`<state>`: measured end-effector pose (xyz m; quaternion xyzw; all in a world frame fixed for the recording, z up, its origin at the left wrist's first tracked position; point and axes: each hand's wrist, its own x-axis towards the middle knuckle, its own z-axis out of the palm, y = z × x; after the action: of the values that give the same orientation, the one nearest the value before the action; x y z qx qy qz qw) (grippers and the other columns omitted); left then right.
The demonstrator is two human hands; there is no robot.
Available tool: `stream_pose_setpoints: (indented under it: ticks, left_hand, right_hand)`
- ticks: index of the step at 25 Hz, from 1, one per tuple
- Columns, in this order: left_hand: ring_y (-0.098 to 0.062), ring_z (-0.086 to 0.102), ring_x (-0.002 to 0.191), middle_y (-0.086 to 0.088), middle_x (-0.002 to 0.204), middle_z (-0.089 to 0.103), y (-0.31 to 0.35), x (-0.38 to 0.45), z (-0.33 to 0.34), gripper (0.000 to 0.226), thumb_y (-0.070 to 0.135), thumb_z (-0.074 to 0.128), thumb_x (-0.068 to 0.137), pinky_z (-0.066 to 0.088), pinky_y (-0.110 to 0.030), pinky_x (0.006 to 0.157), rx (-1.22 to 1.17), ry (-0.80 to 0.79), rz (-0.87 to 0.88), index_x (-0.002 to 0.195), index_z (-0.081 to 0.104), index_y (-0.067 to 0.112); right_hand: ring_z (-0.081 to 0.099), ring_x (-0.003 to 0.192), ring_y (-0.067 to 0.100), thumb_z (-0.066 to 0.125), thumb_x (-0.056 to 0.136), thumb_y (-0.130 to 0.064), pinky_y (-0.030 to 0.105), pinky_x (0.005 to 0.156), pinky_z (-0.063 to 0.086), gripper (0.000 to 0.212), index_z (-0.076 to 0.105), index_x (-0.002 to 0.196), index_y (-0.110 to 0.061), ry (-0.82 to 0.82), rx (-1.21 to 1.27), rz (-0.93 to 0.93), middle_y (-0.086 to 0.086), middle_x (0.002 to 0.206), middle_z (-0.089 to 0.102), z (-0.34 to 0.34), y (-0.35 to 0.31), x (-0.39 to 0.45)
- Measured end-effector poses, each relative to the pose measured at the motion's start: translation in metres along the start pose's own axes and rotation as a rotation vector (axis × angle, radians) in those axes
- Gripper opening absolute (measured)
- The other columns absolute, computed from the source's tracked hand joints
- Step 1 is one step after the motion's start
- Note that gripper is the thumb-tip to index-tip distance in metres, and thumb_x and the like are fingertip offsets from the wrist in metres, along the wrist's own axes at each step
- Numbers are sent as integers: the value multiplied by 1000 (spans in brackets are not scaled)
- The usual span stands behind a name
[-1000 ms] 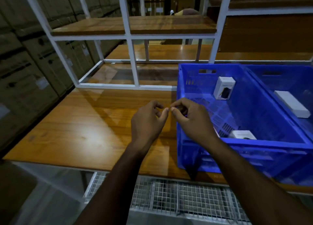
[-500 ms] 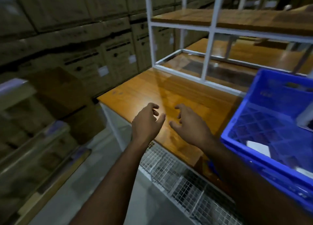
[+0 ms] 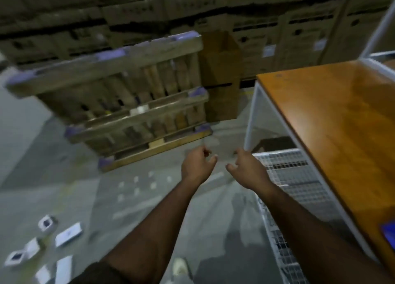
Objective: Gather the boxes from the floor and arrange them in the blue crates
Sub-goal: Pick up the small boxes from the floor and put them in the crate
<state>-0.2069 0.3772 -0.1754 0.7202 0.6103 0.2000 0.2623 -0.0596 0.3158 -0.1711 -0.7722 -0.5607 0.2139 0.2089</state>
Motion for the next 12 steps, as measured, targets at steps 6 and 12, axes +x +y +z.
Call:
stream_pose_setpoints:
  ticks: [6,12]
  left_hand:
    - [-13,66,91,7,99,71,-116,-24,-72,20,39,65,90,56,-33,81,-78,156,-180,101,69,24]
    - [-12,67,91,8,99,71,-256,-59,-157,19,40,64,90,53,-28,77,-88,244,-368,101,70,25]
  right_hand:
    - [63,102,25,61,92,-42,32,76,47,54,47,139,-19,-187,-54,-188,8,115,66,91,-104,2]
    - [64,90,22,63,90,-42,33,74,51,47,52,130,-20,-328,-87,-284,6,106,69,197,-226,-21]
